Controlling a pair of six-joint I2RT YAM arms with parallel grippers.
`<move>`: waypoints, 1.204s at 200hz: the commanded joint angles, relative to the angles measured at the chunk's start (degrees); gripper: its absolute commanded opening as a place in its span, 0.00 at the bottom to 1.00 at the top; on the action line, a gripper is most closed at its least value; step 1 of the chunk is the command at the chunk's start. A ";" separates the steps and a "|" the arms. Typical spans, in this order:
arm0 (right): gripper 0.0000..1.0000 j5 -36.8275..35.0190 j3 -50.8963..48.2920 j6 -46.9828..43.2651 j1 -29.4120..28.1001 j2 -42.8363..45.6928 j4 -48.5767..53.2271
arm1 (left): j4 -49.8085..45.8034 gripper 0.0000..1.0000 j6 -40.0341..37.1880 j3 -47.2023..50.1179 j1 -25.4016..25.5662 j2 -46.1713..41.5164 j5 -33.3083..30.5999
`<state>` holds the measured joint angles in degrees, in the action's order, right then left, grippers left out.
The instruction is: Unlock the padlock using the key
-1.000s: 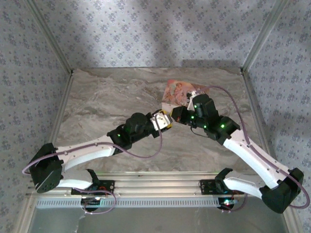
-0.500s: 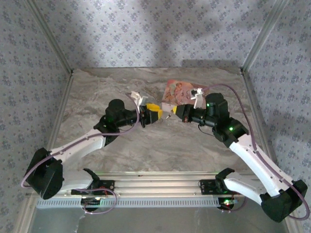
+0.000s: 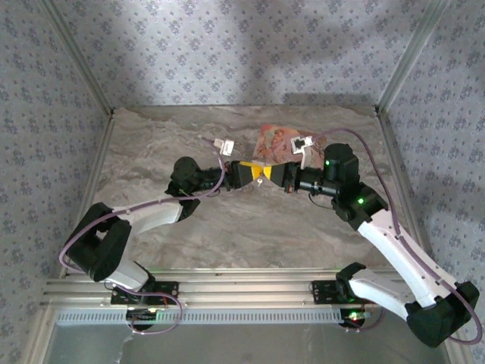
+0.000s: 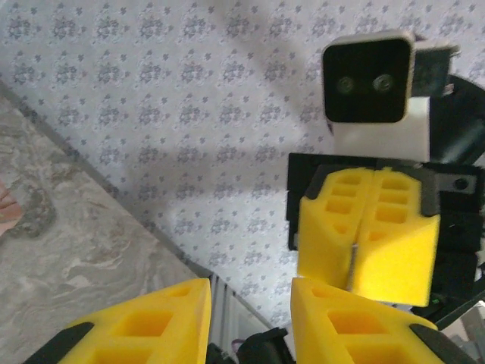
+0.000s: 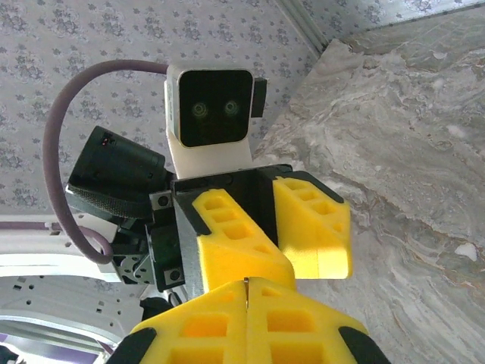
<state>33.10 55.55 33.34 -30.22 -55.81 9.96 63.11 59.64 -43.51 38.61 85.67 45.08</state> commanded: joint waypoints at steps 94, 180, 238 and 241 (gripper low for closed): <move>0.00 -0.85 -1.21 -0.38 0.86 0.33 -0.46 | 3.04 0.35 -0.53 1.14 -0.07 -4.69 0.71; 0.00 -0.92 -1.67 -0.12 0.86 0.18 -0.37 | 1.65 0.35 -1.74 1.91 0.24 -6.80 -0.38; 0.00 -0.93 -2.44 0.85 0.70 0.32 -2.23 | -0.28 0.35 -3.39 2.11 1.23 -7.13 -1.24; 0.00 -0.89 -2.40 0.94 0.73 0.35 -2.34 | -0.84 0.35 -3.60 2.09 1.33 -7.15 -1.41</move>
<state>32.36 53.60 33.56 -29.65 -55.64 9.50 62.87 58.52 -41.47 39.00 79.37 44.14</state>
